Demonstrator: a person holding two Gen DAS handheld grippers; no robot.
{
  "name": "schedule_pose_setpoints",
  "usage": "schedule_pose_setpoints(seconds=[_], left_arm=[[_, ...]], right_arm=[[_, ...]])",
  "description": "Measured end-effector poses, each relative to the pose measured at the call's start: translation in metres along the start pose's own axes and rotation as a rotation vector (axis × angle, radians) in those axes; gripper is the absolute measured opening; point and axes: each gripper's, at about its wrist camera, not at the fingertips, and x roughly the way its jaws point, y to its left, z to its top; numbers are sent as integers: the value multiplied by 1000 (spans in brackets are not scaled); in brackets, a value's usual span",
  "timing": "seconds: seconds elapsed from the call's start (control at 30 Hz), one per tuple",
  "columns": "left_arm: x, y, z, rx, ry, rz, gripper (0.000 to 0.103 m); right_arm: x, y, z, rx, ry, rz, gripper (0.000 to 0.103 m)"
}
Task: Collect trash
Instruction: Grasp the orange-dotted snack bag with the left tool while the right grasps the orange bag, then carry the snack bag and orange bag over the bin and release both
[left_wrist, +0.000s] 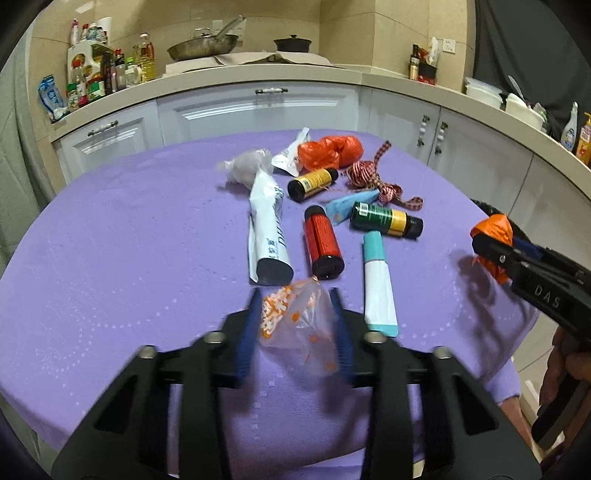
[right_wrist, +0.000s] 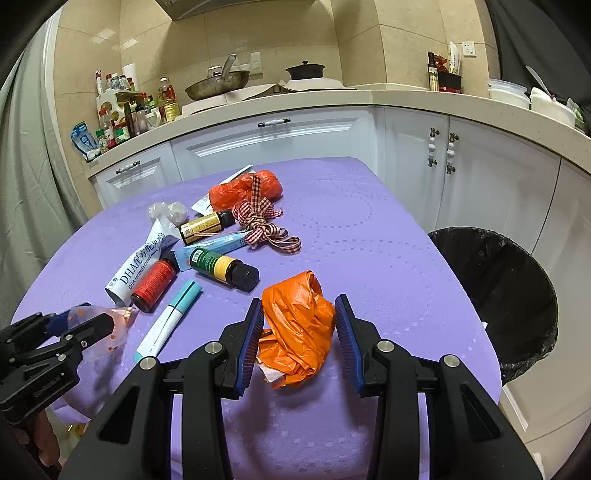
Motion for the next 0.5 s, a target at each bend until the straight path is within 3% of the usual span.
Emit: schedule_pose_setpoints(seconds=[0.03,0.13,0.5], left_arm=[[0,0,0,6,1,0,16],[-3,1,0,9,-12,-15,13],[-36,4,12,-3,-89,-72,13]], right_arm=[[0,0,0,0,1,-1,40],[0,0,-1,-2,0,-6,40],[-8,-11,5,13,-21,-41,40]])
